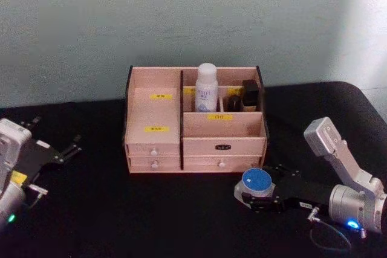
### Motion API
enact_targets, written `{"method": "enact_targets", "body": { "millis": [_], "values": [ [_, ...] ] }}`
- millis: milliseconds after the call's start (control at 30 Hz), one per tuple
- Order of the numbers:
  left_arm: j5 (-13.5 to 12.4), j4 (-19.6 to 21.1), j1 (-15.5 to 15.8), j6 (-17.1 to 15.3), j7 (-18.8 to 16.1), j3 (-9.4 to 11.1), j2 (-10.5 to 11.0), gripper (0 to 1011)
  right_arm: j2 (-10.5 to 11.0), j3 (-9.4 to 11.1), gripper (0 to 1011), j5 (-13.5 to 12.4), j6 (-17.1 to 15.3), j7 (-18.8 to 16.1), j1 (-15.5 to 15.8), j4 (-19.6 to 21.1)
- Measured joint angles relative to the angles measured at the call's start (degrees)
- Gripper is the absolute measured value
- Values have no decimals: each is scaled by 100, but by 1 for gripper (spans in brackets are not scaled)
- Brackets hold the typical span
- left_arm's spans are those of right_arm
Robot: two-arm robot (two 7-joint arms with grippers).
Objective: Pick up the facial cleanser and watermelon frost from the table and place them into the tiered storage box.
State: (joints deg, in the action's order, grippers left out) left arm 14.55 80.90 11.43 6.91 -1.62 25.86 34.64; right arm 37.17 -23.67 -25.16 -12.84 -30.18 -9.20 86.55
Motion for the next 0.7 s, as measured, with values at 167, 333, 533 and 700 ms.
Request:
{"method": "enact_targets", "body": {
  "millis": [167,333,533,700],
  "values": [
    [0,0,0,0,0,0,0,1001,4,-12,1000,-4,-9,-1,-12,-17],
    [0,0,0,0,0,0,0,1001,2,-25,1000,0,-31,7,-29,-33],
    [0,0,0,0,0,0,0,1001,-10,-36,1000,4,-67,26,-55,-52],
    [0,0,0,0,0,0,0,1001,-28,-47,1000,9,-79,39,-75,-70]
  ]
}}
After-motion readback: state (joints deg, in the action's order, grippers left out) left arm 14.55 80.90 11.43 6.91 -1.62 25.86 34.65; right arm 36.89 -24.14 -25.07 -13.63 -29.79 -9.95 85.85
